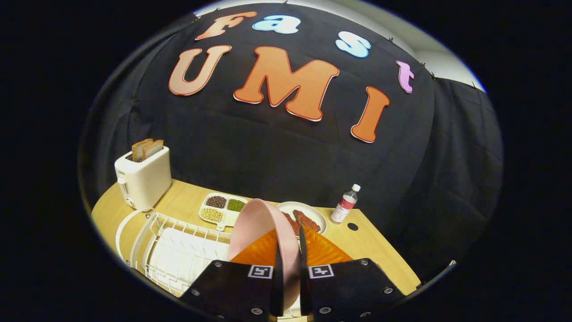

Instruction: Take the plate from the dish rack, then take the spoon from the basket and place it into the plate.

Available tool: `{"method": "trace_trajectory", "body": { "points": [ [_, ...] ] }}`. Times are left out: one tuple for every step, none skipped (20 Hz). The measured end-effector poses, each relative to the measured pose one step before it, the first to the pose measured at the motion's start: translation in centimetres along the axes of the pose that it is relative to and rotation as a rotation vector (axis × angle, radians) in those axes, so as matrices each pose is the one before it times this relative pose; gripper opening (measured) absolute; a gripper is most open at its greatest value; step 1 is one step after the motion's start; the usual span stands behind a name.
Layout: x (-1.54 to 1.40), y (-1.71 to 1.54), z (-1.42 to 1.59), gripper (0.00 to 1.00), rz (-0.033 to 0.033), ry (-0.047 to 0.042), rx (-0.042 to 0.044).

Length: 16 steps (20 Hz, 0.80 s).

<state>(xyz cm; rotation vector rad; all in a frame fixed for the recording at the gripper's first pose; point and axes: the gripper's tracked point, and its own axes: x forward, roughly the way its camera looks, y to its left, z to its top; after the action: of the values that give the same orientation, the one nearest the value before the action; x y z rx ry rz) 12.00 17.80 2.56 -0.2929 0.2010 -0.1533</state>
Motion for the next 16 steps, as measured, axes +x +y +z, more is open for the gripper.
{"method": "trace_trajectory", "body": {
  "points": [
    [-0.464, -0.158, 0.348, 0.15, 0.00717, -0.00816, 0.00846],
    [-0.369, -0.203, 0.248, 0.15, 0.00493, -0.00774, 0.00387],
    [-0.576, -0.272, 0.112, 0.15, 0.00554, -0.00366, 0.00094],
    [-0.68, -0.224, 0.094, 0.15, 0.00882, -0.00426, 0.00402],
    [-0.747, -0.13, -0.016, 0.14, 0.01268, -0.00245, 0.00679],
    [-0.768, -0.126, -0.037, 0.14, 0.01511, -0.00222, 0.0105],
    [-0.757, -0.027, -0.084, 0.15, 0.01569, 0.00006, 0.00995],
    [-0.796, -0.131, -0.15, 0.14, 0.01443, 0.00027, 0.00818],
    [-0.785, -0.301, -0.173, 0.14, 0.00934, -0.00231, 0.00705],
    [-0.895, -0.312, -0.047, 0.14, 0.00822, -0.00417, 0.00636],
    [-0.983, -0.252, -0.206, 0.14, 0.00982, -0.00377, 0.0066],
    [-0.928, -0.177, -0.223, 0.14, 0.01092, -0.00361, 0.01196],
    [-0.957, -0.203, -0.348, 0.14, 0.0145, -0.00004, 0.01388],
    [-0.981, -0.156, -0.339, 0.15, 0.01544, 0.00163, 0.01545],
    [-0.991, -0.096, -0.551, 0.15, 0.01481, 0.00491, 0.0134],
    [-0.92, -0.08, -0.517, 0.15, 0.01392, 0.0044, 0.0098]
  ]
}}
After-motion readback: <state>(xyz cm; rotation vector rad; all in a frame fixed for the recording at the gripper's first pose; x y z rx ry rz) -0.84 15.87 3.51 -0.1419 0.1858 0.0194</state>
